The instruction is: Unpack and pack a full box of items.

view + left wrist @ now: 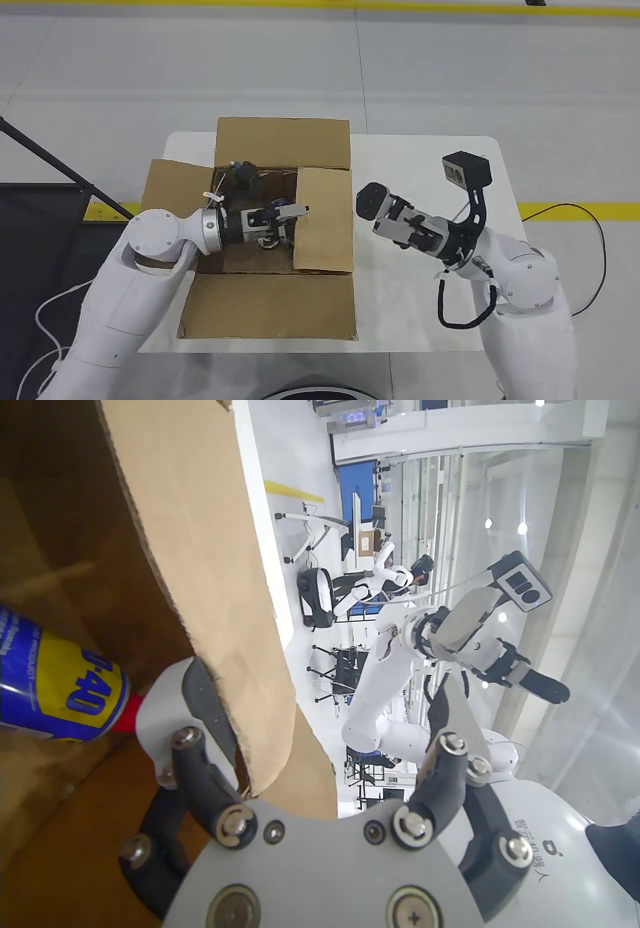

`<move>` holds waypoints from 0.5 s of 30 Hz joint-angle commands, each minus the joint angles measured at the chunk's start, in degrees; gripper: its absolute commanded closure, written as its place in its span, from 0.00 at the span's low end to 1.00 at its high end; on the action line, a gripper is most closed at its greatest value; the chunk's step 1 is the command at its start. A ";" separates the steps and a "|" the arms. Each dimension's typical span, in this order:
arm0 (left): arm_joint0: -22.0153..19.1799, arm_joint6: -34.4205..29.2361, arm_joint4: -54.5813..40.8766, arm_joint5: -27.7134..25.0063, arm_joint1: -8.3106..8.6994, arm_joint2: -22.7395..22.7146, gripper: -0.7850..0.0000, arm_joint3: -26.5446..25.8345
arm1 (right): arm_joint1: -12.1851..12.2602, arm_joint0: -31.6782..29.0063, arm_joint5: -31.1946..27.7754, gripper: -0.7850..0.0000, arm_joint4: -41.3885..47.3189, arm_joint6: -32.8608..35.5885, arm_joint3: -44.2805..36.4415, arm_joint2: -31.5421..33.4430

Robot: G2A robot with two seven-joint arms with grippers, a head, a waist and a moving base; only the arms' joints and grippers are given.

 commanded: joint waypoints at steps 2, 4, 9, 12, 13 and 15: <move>-0.13 2.69 -0.44 -0.69 -0.26 0.83 0.00 -1.49 | 0.24 0.09 -0.13 0.00 -0.25 -0.43 -0.33 0.26; -0.37 4.70 -0.54 -1.18 -0.48 1.54 0.00 -2.68 | 0.43 -0.12 -0.35 0.00 -0.57 -0.99 -0.77 0.77; -2.00 9.16 -0.78 -1.60 -1.11 3.49 0.00 -4.71 | 0.99 -1.64 -0.62 0.00 -1.29 -2.50 -2.90 2.91; -3.91 10.80 -0.77 -1.25 -1.53 4.94 0.00 -5.18 | 1.36 -3.08 -0.62 0.00 -1.51 -3.01 -4.50 4.35; -4.63 11.11 -0.53 -1.15 -1.67 5.54 0.00 -5.23 | 1.48 -3.56 -0.54 0.00 -1.52 -3.10 -5.00 4.81; -6.00 11.50 -0.32 -0.77 -2.00 7.00 0.00 -5.04 | 1.73 -4.51 -0.53 0.00 -1.55 -3.29 -5.89 5.76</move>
